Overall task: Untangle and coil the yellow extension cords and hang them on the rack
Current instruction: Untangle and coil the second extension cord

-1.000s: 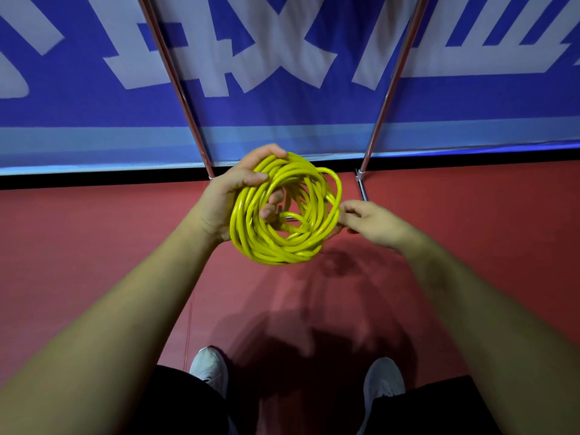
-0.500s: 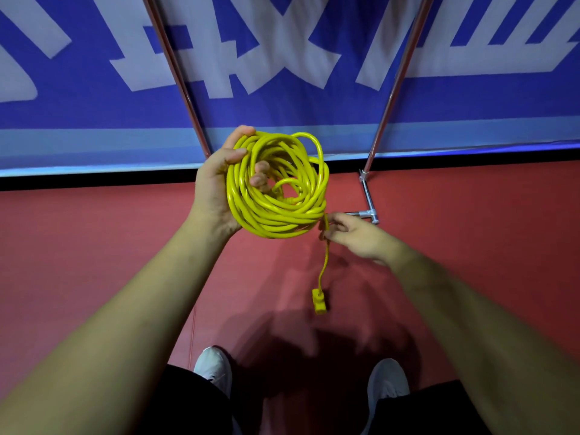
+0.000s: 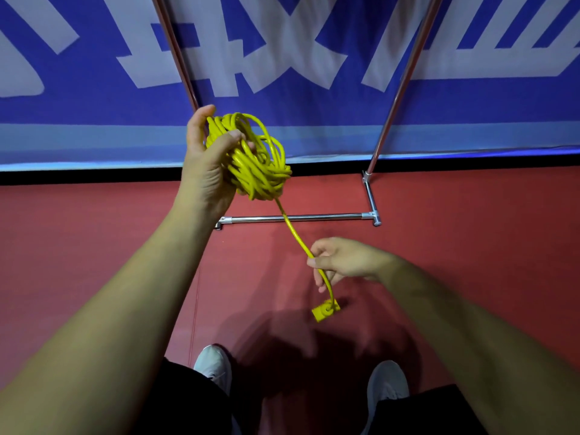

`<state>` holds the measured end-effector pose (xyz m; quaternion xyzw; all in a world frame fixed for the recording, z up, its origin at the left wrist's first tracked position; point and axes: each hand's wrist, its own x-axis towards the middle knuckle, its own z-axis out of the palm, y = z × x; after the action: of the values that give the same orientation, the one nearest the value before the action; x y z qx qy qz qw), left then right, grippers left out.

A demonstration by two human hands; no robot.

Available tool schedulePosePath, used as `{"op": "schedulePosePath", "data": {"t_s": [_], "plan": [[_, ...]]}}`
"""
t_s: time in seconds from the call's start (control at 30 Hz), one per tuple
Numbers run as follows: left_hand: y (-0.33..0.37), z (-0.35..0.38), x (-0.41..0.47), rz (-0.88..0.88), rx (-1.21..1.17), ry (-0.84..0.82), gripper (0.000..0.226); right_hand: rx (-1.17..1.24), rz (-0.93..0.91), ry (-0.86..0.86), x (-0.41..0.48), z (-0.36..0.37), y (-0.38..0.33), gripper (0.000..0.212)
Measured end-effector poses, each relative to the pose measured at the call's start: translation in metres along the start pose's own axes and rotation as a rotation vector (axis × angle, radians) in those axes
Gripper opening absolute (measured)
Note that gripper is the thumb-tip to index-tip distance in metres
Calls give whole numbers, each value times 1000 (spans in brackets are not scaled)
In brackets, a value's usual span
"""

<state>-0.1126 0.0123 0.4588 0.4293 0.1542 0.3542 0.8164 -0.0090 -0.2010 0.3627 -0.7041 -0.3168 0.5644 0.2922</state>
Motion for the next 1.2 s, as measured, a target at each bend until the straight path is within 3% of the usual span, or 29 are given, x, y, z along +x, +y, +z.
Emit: {"op": "schedulePosePath", "data": {"t_s": [0.13,0.23,0.3,0.43,0.57,0.77,1.03,1.2], "plan": [[-1,-1,0,-1,171,60,58,-167,-162,32,-5,19,-28,15],[-4,-3,-4,44,414,73,62,-131,-234,90,-12,28,-48,24],[-6,-3,-8,80,493,65,59,-19,-247,39,-20,32,-58,28],[-7,-7,-4,134,661,86,59,380,-162,-232,-34,28,-67,35],[-8,-17,-1,203,886,-6,59,487,-162,-339,-39,21,-69,46],[-9,-24,1,20,973,-188,58,456,-296,-247,-52,-7,-80,34],[-14,-8,-17,-219,984,-591,58,251,-378,77,-55,-16,-81,13],[-18,-5,-25,-530,756,-680,58,182,-457,274,-54,-16,-89,9]]}}
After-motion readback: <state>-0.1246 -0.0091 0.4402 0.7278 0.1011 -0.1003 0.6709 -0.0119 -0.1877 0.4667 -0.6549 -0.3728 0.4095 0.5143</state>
